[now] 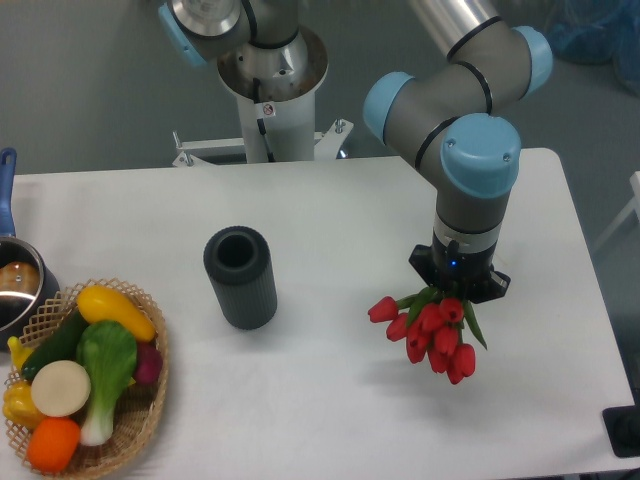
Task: Insert the flowers into the vase
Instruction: 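Carry the red tulip bunch in the gripper toward the black vase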
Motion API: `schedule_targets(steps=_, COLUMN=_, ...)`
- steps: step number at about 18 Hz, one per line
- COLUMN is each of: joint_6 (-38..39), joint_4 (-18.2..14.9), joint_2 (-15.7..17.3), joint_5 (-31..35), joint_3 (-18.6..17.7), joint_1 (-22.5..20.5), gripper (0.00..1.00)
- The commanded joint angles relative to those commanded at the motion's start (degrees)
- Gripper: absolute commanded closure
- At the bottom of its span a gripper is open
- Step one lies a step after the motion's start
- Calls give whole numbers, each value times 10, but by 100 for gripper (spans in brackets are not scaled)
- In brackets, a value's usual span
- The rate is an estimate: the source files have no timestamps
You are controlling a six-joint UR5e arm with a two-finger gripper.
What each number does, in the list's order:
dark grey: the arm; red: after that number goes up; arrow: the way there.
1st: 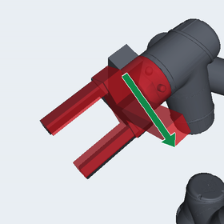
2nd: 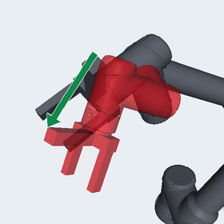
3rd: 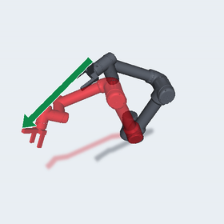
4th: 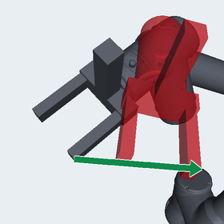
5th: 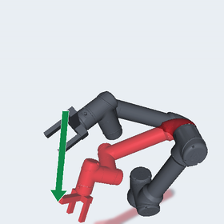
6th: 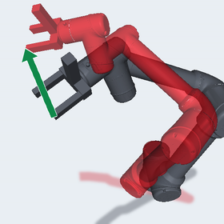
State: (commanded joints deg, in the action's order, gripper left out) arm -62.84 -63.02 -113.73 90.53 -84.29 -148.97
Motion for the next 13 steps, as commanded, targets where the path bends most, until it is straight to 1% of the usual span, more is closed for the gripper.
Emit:
schedule_targets(steps=5, joint_6=0, joint_4=-1, joint_2=-1, joint_5=0, joint_3=5, joint_1=2, gripper=100)
schedule_targets(steps=8, joint_6=0, joint_4=-4, joint_2=1, joint_5=-13, joint_3=8, joint_1=4, gripper=100)
schedule_targets(steps=11, joint_6=2, joint_4=-2, joint_2=5, joint_5=-67, joint_3=12, joint_1=12, gripper=100)
schedule_targets(steps=13, joint_6=8, joint_4=-1, joint_2=6, joint_5=-108, joint_3=25, joint_1=16, gripper=100)
